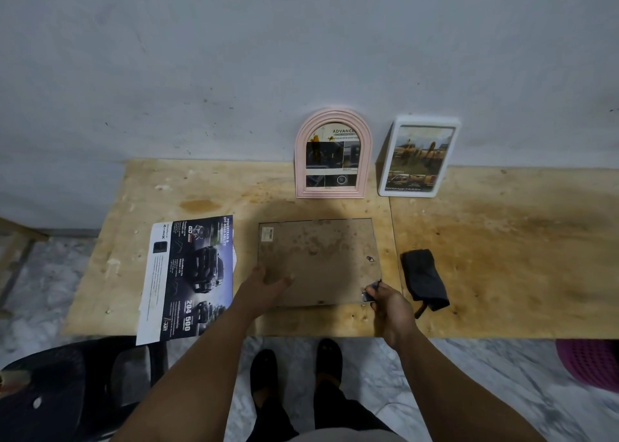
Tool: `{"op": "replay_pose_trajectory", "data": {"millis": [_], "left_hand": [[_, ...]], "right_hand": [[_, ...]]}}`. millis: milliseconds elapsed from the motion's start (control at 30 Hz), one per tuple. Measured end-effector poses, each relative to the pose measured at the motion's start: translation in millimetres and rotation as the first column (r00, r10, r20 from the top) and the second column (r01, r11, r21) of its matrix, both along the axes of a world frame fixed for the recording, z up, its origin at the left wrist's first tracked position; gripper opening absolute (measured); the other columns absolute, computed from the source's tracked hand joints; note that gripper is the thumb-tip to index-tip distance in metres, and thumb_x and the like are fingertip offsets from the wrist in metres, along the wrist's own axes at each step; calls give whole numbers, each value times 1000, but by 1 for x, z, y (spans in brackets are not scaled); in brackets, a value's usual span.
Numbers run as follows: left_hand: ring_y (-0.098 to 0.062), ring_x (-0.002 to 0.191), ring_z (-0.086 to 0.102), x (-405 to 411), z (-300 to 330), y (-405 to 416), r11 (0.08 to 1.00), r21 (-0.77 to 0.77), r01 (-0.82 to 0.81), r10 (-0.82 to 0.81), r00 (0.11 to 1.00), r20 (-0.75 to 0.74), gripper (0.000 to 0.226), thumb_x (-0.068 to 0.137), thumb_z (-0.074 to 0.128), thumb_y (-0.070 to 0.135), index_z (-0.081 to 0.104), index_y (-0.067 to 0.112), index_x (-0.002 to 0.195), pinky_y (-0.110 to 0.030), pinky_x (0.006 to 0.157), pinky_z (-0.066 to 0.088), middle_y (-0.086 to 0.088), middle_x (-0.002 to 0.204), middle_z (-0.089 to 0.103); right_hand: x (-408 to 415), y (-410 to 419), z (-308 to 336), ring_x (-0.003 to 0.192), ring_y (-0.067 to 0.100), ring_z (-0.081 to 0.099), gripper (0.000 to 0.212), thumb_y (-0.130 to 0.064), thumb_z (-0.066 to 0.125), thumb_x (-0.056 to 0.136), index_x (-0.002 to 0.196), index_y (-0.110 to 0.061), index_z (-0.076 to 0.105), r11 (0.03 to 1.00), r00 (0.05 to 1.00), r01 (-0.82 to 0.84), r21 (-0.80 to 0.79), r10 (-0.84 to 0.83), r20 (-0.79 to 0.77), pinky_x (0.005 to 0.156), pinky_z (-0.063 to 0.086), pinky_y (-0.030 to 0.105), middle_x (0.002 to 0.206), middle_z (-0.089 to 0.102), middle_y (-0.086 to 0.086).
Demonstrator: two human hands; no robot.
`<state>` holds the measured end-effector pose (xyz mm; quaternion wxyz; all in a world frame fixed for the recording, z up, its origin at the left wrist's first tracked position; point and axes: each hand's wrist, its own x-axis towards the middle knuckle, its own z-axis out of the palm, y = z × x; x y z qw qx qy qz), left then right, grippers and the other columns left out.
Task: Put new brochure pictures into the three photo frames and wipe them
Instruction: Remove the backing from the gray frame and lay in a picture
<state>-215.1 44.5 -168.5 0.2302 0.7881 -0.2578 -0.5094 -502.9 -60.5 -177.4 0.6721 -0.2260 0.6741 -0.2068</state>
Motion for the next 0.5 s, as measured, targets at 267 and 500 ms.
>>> {"op": "replay_pose_trajectory", "data": {"millis": [267,500], "left_hand": [[-28,147,39,1,-2,-1,1000,-7,-24,24,999,-43,128,65,69,86,22,17,163,-41,117,40,-4,165,34],[-29,153,27,-13,-6,4,997,-31,64,-62,997,53,107,86,66,64,11,16,164,-45,121,33,-6,170,21]], "right_hand": [[1,-1,4,101,18,67,17,-11,61,96,111,-9,70,998,994,-54,41,50,94,92,46,32,104,73,5],[17,-7,11,89,14,65,33,-32,65,96,121,-11,64,964,966,-256,70,257,-4,65,52,26,105,67,1]]}}
